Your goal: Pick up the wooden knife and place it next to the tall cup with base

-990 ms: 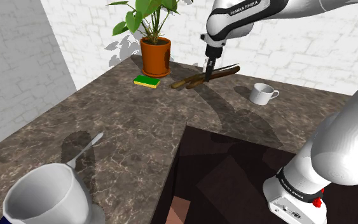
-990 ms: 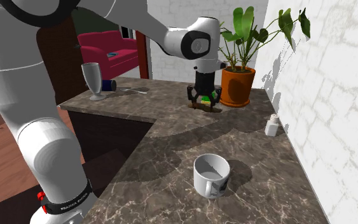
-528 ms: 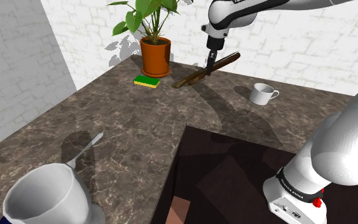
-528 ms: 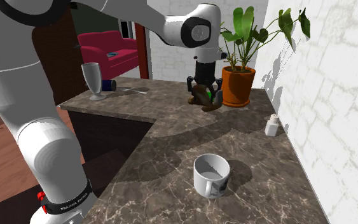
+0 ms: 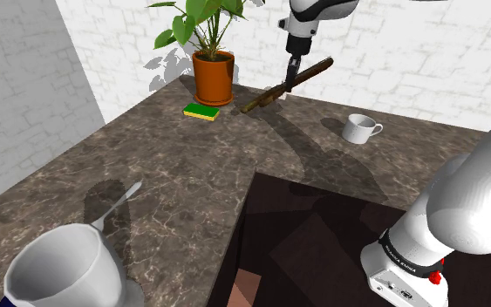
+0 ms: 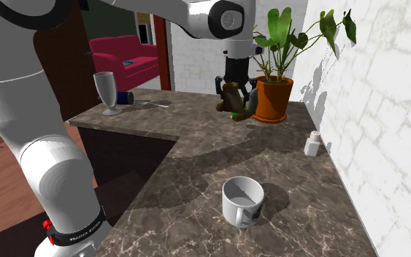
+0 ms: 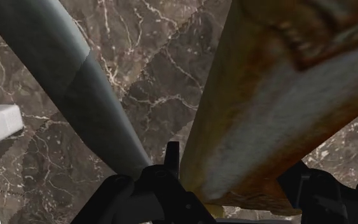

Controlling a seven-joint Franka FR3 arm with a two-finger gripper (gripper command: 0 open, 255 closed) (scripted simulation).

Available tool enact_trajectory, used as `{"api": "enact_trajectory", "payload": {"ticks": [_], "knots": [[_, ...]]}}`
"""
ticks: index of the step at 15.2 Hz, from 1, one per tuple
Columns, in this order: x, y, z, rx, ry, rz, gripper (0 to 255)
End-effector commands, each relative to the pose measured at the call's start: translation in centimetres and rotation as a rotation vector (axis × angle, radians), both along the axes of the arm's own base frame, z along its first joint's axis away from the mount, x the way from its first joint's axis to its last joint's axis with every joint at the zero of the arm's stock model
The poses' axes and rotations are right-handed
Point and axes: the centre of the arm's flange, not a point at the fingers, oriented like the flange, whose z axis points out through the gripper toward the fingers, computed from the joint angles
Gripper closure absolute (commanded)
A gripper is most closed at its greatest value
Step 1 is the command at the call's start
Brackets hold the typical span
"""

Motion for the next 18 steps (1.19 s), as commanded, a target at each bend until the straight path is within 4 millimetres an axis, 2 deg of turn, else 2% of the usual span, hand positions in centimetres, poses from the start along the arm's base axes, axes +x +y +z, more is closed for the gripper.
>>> {"api": "enact_trajectory", "payload": {"ticks": [1,18], "knots": [[0.0,-0.1,1.2,0.000,0.000,0.000,255],[0.0,-0.1,10.1,0.000,0.000,0.000,255]]}}
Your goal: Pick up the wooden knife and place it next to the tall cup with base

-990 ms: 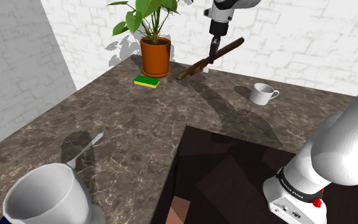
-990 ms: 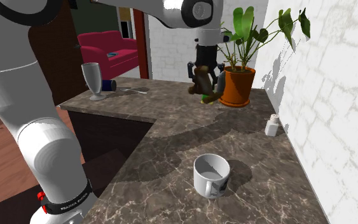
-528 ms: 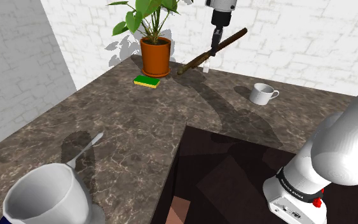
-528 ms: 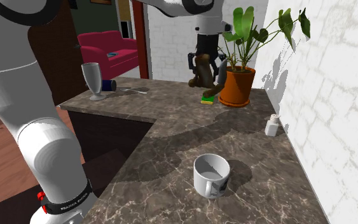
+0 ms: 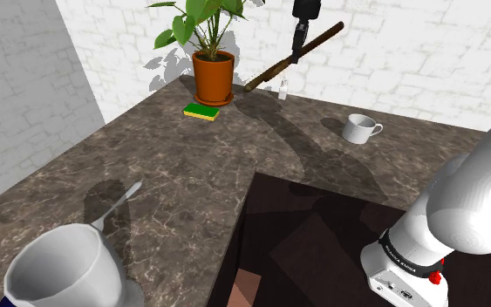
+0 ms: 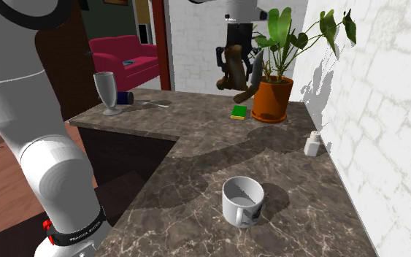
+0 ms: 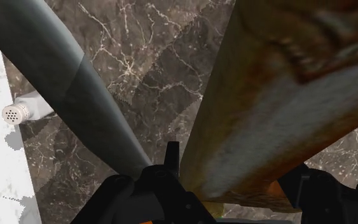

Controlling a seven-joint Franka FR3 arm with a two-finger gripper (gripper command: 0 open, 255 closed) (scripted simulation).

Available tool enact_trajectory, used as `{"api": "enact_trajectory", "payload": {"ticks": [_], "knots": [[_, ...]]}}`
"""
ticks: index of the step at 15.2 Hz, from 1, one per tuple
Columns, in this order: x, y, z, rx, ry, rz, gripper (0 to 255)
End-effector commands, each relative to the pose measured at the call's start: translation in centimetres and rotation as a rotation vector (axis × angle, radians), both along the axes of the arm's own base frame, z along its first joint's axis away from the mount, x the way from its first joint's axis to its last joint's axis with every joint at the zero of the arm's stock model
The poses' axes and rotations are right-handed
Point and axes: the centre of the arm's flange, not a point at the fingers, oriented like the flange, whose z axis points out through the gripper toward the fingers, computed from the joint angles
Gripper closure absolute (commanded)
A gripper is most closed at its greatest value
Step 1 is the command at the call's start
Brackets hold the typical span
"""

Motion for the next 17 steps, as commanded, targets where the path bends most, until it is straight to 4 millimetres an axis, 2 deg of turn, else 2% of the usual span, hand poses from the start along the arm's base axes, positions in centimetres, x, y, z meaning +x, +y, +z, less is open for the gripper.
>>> {"api": "enact_trajectory", "payload": {"ticks": [1,3,17], "knots": [[0.0,0.0,1.1,0.000,0.000,0.000,255],[0.0,0.0,1.8,0.000,0.000,0.000,255],[-4.5,17.9,1.8,0.000,0.000,0.000,255]]}}
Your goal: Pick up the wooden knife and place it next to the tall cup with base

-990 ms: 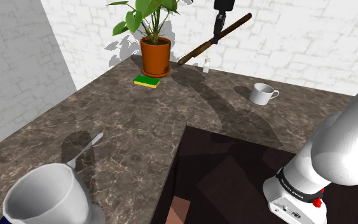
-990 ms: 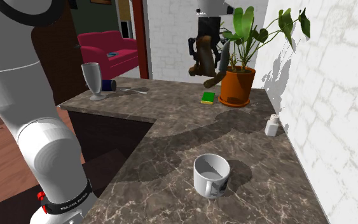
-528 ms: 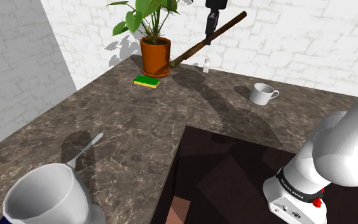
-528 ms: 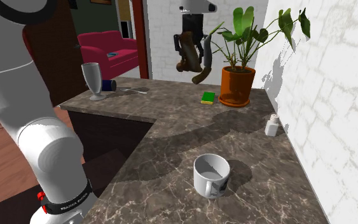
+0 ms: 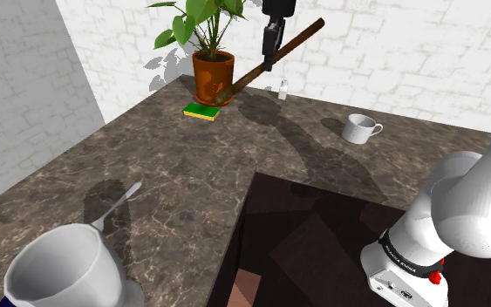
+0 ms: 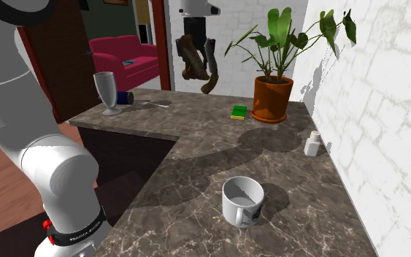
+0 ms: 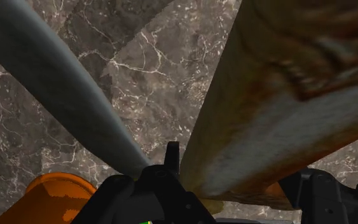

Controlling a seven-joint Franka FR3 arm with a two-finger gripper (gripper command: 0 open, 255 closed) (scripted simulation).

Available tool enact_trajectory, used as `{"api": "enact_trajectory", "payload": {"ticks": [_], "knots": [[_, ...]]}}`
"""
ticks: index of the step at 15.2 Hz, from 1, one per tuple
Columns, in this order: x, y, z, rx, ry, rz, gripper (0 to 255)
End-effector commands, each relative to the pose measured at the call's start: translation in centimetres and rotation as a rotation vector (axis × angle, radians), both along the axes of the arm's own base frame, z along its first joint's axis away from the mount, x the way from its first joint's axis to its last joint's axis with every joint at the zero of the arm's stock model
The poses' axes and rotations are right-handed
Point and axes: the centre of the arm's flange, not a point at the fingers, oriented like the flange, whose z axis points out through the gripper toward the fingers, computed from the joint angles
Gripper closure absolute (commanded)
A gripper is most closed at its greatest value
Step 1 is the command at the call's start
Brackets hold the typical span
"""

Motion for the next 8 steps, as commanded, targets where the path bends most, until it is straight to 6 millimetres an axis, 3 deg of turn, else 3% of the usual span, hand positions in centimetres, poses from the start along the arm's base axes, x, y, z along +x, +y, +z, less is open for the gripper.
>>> {"api": "enact_trajectory", "payload": {"ticks": [1,8], "knots": [[-0.8,2.7,0.1,0.000,-0.001,-0.001,255],[-3.0,11.7,0.1,0.000,-0.001,-0.001,255]]}}
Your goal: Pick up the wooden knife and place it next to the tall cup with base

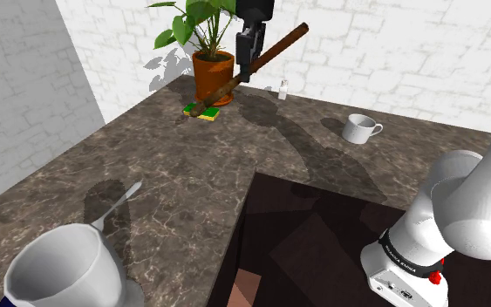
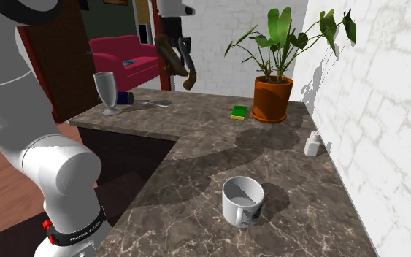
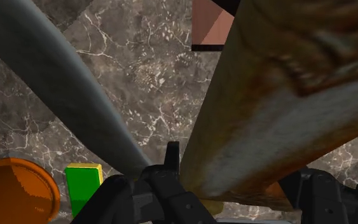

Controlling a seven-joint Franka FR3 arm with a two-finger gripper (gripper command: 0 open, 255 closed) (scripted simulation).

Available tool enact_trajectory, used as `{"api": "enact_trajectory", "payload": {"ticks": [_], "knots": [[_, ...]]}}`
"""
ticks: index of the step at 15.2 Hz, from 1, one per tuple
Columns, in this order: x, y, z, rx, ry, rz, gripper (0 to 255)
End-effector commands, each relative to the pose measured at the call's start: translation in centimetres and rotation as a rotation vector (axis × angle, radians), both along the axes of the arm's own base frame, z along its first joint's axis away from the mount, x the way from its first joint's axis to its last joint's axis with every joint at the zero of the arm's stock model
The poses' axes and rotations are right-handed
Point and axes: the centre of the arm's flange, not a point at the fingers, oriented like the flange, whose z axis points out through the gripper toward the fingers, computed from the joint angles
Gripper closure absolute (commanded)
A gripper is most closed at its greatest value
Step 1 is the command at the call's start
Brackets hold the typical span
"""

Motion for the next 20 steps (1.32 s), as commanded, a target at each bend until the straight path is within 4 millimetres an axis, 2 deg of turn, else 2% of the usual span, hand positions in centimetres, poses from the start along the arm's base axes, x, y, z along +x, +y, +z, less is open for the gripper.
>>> {"api": "enact_trajectory", "payload": {"ticks": [1,15,20], "knots": [[-0.5,2.7,-0.1,0.001,-0.001,-0.002,255],[-4.9,20.4,-0.1,0.001,-0.001,-0.002,255],[-4.9,20.4,-2.7,0.001,-0.001,-0.002,255]]}}
